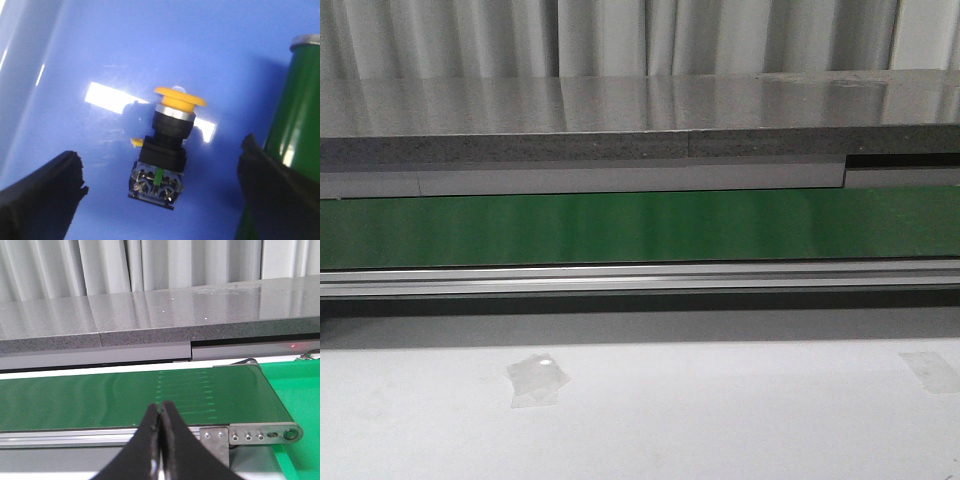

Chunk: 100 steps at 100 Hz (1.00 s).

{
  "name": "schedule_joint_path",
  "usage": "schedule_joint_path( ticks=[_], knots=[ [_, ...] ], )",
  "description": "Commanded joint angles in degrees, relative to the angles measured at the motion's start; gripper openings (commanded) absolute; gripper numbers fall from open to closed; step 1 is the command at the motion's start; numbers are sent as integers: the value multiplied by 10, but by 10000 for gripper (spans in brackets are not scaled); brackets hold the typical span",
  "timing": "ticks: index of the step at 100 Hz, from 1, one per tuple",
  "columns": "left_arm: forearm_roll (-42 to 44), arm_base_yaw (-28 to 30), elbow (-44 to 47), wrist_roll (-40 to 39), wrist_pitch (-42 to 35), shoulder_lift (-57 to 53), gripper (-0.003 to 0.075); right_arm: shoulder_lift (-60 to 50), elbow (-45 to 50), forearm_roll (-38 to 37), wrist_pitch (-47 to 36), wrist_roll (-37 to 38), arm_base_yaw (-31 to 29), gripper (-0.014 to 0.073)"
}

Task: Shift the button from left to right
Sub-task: 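Lower the left gripper and close it around the yellow-capped button, then lift the button with the left gripper and carry it onto the belt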

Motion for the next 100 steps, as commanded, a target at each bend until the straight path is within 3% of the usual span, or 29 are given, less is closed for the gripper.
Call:
schedule_joint_path(
  ticks=[1, 38, 100],
  knots=[
    [-7, 1, -28, 0, -24, -12, 607, -11, -9, -6, -44, -2, 1, -101],
    [-6, 1, -81, 0, -14, 33, 607, -11, -9, -6, -44, -2, 1, -101],
    [2, 1, -85, 0, -2, 83, 607, -11, -9, -6, -44, -2, 1, -101]
  ],
)
